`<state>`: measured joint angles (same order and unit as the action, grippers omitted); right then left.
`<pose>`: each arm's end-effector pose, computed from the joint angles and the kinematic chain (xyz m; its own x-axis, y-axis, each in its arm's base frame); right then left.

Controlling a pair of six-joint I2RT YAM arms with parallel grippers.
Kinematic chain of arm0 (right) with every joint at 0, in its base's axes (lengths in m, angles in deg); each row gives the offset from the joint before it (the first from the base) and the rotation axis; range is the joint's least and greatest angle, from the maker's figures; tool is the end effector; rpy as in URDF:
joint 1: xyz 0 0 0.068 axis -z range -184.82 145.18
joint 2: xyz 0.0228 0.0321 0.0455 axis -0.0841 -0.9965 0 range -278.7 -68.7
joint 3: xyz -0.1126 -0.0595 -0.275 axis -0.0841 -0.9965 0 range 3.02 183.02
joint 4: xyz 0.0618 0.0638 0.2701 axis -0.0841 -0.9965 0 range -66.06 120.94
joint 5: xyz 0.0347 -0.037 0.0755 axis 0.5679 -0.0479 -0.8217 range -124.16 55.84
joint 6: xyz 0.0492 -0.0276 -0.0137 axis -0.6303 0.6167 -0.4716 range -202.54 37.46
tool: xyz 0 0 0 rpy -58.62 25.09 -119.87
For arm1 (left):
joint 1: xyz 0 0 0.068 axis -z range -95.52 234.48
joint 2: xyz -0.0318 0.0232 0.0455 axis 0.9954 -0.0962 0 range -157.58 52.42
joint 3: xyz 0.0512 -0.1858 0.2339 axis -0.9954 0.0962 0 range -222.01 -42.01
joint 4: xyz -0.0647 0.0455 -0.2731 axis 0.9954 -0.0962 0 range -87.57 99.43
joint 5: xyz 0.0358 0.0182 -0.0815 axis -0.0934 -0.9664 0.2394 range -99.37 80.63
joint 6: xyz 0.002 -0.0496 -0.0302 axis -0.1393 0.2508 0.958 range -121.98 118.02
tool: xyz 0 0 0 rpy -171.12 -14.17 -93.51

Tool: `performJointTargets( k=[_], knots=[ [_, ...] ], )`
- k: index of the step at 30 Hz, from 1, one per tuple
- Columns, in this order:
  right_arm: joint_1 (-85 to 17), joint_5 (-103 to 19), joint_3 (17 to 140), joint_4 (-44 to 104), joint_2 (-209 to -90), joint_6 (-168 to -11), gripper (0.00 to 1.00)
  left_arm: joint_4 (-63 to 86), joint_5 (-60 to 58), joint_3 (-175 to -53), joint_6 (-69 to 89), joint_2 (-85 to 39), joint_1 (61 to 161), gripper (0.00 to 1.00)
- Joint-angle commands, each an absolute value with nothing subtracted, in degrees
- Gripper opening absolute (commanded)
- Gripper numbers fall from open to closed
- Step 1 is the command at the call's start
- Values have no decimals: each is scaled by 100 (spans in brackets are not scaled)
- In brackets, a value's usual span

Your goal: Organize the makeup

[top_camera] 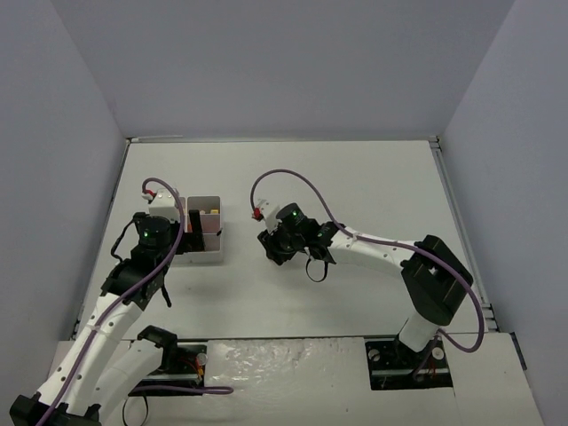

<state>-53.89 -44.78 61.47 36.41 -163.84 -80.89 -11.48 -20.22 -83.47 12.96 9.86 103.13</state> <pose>0.2540 0.3045 0.2352 -0.3151 -0.4064 -0.8577 -0.8552 0.5134 0.0710 0.1725 -0.0500 0.3249 -0.3814 -0.1385 -0.9140 0.0521 0.9839 -0.1708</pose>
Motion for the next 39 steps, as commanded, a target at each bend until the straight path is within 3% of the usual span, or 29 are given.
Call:
performJointTargets(
  k=[1,5,11,19,25,35,39],
  knots=[
    [-5761,-4395,6300,3948,-16643,-7857,1,-765,-2014,-8470,1209,1043,10267,97],
    [-5944,-4237,6245,4075,-16858,-7824,3,-780,-2044,-8455,1225,1067,10267,97],
    [-6071,-4046,6063,4245,-16959,-7786,17,-815,-2194,-8446,1226,1093,10267,97],
    [-6178,-3908,5927,4202,-16828,-7761,72,-789,-2141,-8437,1235,1050,10267,97],
    [-6204,-3883,5942,4017,-16363,-7770,97,-864,-2067,-8469,1250,1049,10267,97],
    [-6046,-3126,5962,3567,-14549,-7872,100,-1325,-1051,-8986,1566,814,10287,97],
    [-5503,-2678,5729,3489,-13907,-8086,100,-1281,-542,-9012,1847,608,10435,97]
  ],
)
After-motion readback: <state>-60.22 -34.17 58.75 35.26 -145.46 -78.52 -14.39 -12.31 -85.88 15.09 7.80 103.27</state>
